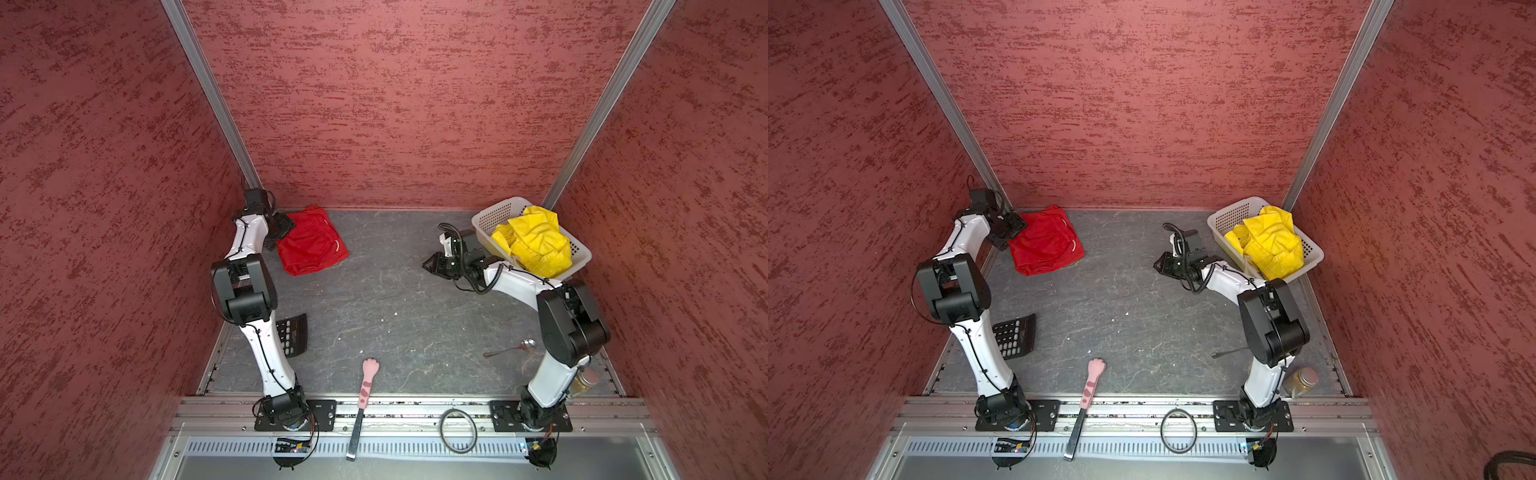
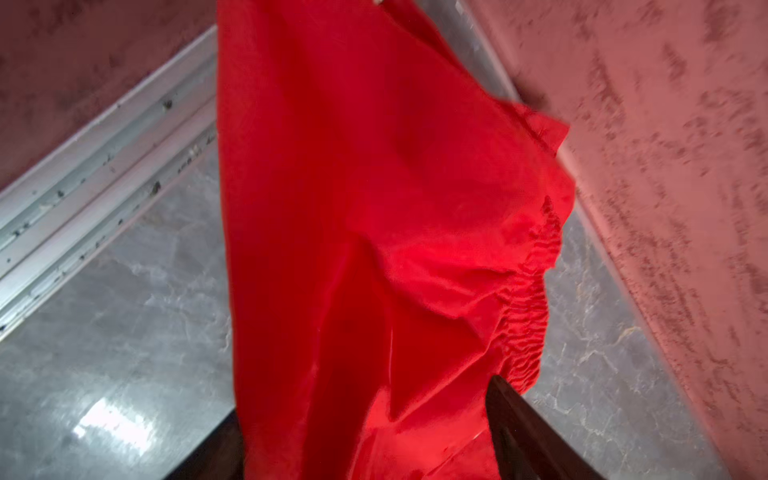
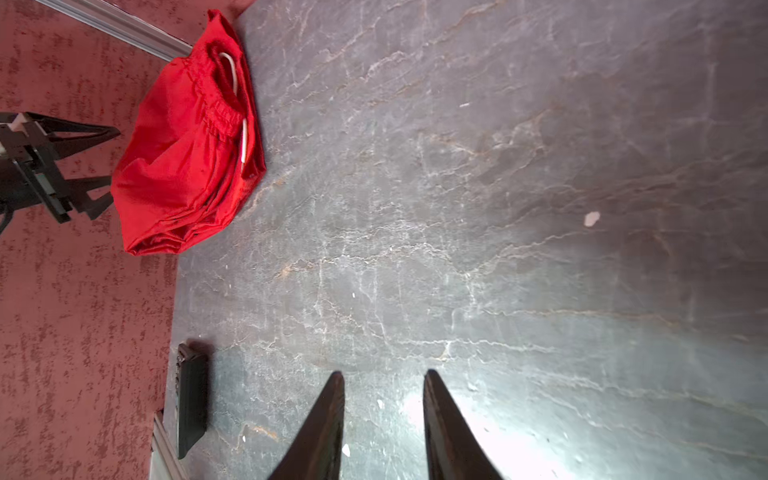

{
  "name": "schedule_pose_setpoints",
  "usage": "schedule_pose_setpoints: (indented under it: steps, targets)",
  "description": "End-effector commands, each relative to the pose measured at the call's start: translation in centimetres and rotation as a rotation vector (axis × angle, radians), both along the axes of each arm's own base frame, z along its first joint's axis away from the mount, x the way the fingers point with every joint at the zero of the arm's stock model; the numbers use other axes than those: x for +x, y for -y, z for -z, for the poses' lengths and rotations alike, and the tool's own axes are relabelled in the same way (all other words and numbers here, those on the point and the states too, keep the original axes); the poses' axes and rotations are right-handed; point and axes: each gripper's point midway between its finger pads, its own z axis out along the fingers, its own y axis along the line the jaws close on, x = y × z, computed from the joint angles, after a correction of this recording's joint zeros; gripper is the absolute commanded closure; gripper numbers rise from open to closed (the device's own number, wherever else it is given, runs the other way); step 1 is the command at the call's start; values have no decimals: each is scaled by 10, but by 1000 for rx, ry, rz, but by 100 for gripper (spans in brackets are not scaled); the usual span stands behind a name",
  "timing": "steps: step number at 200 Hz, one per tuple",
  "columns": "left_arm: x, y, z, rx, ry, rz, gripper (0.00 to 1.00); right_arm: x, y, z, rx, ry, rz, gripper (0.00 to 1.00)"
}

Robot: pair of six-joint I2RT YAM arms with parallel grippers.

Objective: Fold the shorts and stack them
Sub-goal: 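Place the red shorts down with the left gripper while the right reaches into the basket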

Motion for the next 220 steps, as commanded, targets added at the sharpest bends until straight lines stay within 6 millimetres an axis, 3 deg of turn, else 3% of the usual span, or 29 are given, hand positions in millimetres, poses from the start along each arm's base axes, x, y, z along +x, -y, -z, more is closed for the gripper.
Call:
schedule_pose_setpoints:
  steps: [1,36,63,83,98,106,131,156,185,220]
  targets:
    - [-6,4,-29,28,26,11,22,16,4,-27,-19,71,11,67]
    - [-21,21,-73,139,41,28,32,47,34,-80,-102,179,75,63]
    - [-36,38,-99,194,82,33,49,62,70,-121,-164,262,186,57]
    - [-45,46,-115,205,132,21,62,64,98,-135,-186,276,261,55]
    - [-44,51,-122,206,173,27,63,63,122,-138,-223,269,325,53]
    - [-42,52,-116,198,170,34,63,63,138,-139,-254,262,370,51]
    - [-35,67,-81,114,103,84,67,60,203,-126,-358,149,551,28]
    - [-29,109,-65,64,116,186,66,54,261,-103,-543,20,676,9]
    - [-30,162,-60,59,117,318,48,48,311,-74,-696,-96,798,1]
    - [-42,199,-45,33,81,405,47,44,364,-32,-671,-221,877,1]
